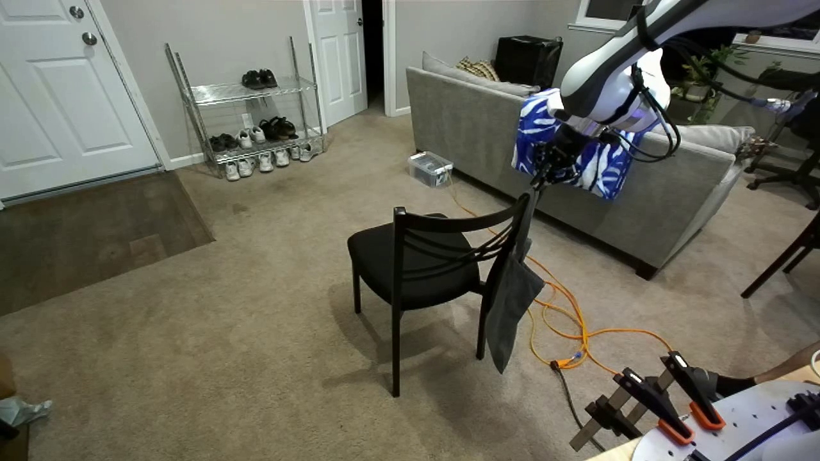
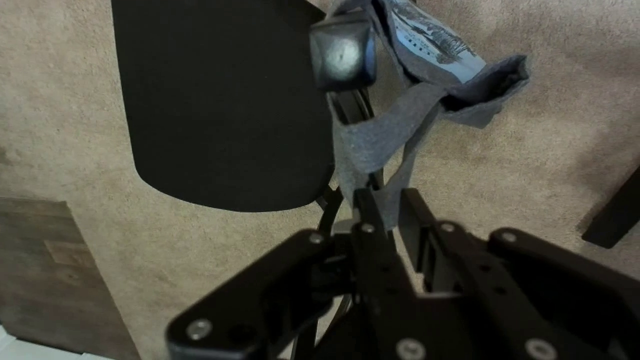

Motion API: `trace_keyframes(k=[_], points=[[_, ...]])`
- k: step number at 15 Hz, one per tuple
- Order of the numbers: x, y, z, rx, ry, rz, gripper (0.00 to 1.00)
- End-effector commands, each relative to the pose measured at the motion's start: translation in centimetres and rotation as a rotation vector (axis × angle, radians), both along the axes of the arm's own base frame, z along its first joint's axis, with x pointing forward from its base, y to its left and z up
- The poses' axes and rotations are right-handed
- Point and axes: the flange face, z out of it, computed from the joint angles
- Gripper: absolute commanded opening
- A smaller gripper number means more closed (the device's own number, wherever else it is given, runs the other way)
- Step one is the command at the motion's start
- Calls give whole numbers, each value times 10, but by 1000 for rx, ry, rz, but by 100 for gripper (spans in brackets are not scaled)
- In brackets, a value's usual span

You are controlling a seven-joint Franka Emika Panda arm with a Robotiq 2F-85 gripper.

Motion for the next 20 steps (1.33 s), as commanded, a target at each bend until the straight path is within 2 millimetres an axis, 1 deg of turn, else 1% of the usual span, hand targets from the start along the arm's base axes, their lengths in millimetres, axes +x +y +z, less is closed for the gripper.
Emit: trace_keyframes(k=[1,2,3,4,7,10,11,14,15,16,18,19,20], points=[[-1,-1,0,3,24,-15,0],[-2,-2,0,2,28,-17,32],[-2,-2,-1,1,31,-17,29],[-2,-2,-1,0,32,-18,30],[-2,-3,-2,-3,36,-18,47],[-1,-3,-4,-5,44,-18,67],[0,-3,-4,-6,45,-19,73],[6,-4,-5,-6,48,-32,93],[9,-4,-5,-4,52,-41,98],[12,-5,-4,-1,59,-50,100],[18,-6,-4,5,65,-62,100],[20,-6,-4,6,67,-63,97],[21,-6,-5,8,68,-64,75]])
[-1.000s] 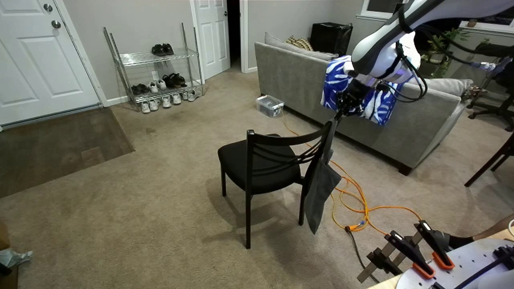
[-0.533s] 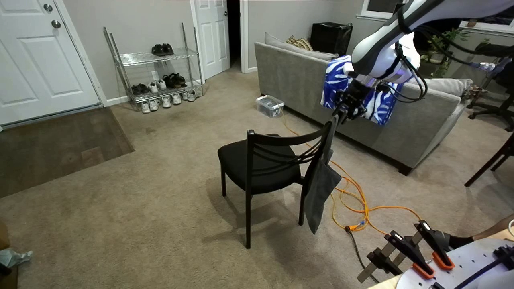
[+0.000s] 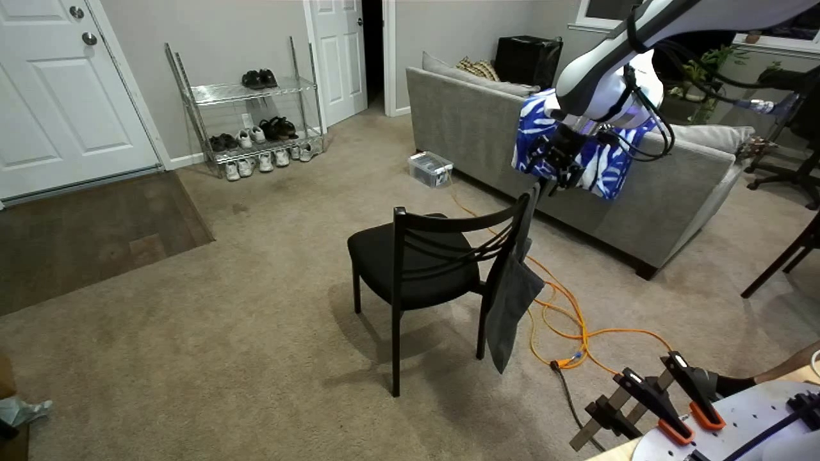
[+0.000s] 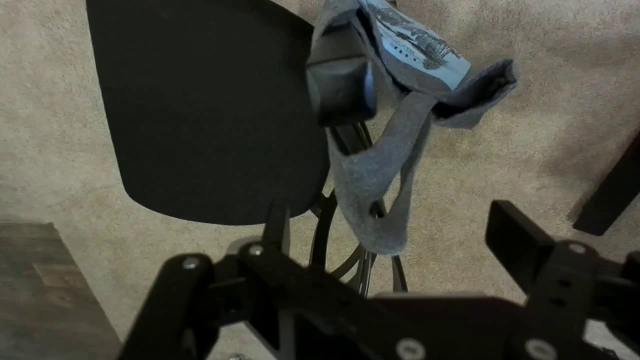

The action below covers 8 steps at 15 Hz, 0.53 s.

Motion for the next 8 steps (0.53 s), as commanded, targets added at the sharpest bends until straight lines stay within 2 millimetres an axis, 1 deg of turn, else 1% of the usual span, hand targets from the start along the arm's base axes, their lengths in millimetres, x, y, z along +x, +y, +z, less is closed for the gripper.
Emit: trace_keyframes(k=[1,4,8], points=[[8,0,1,14,11,-23,74],[10,0,1,17,8,-24,53],[11,0,0,18,9,-18,28]])
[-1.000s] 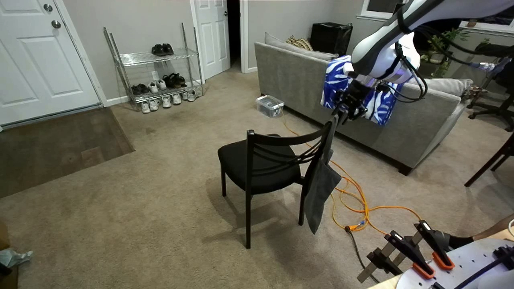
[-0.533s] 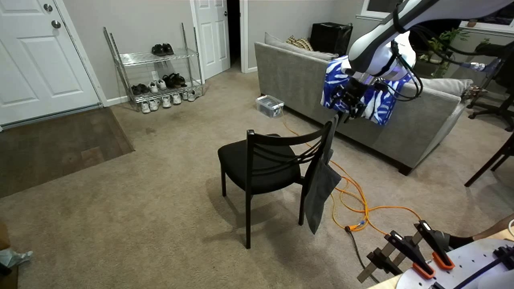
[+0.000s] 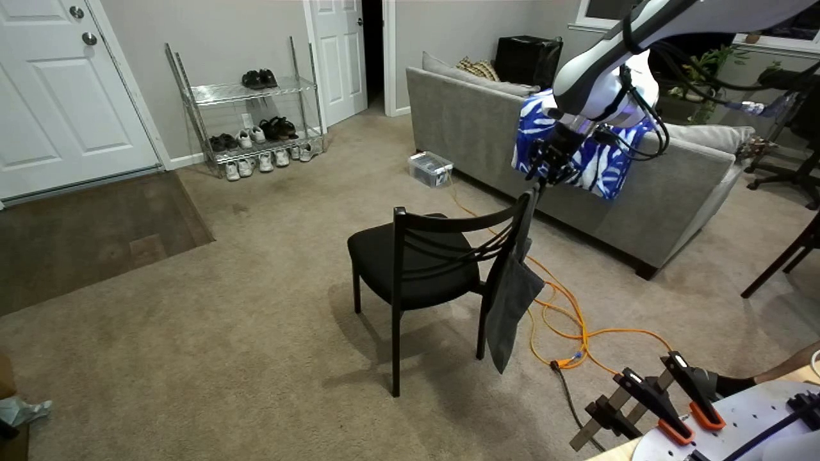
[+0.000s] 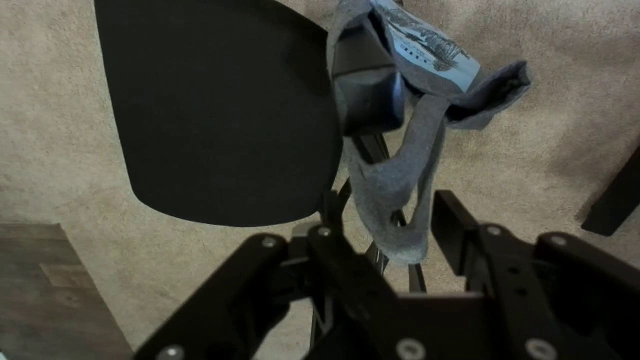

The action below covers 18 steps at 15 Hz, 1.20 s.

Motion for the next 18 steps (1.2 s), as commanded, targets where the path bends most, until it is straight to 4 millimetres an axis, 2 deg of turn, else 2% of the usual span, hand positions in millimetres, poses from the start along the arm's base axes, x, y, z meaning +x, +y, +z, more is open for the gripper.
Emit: trace_keyframes(k=[1,3,5,11,18], points=[[1,1,1,13,16,-11,20],[1,1,-1,14,19,-11,7],[0,1,-1,15,22,-10,1],[-2,2,7,22,18,3,1],[-7,10,6,46,62,60,1]])
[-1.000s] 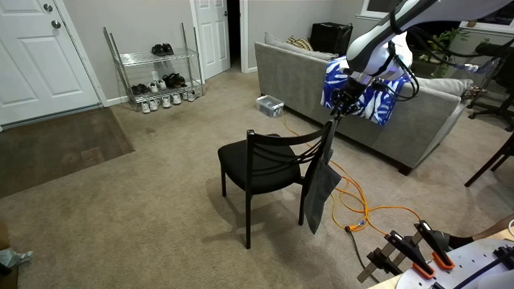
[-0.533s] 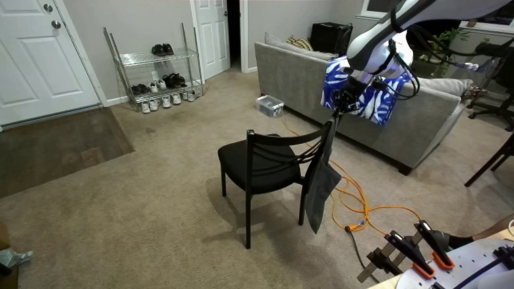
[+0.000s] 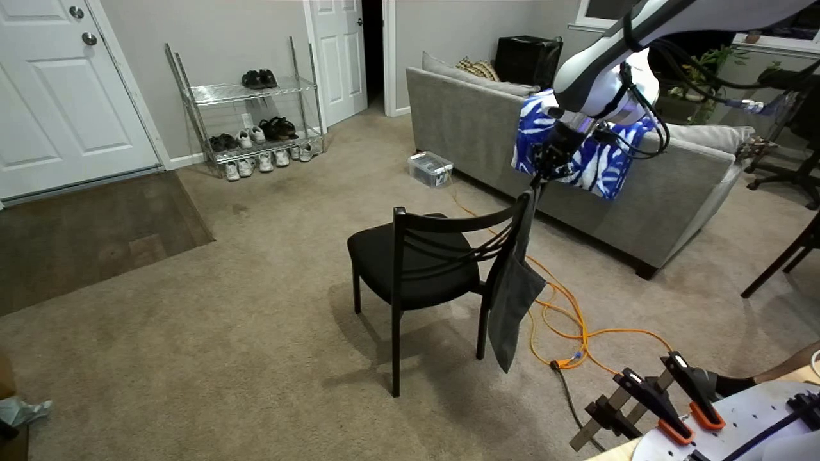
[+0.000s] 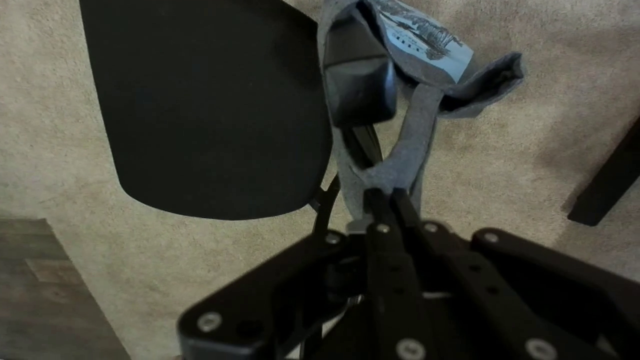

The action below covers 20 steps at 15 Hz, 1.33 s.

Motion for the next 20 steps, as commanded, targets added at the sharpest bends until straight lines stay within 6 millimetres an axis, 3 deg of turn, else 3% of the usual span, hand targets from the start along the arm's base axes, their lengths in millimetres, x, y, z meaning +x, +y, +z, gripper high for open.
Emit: trace_keyframes(k=[1,13,20], points=[[-8,13,4,40,37,55,1],[-15,16,18,58,-63,30,1],[-20,39,36,91,-101,80,1]])
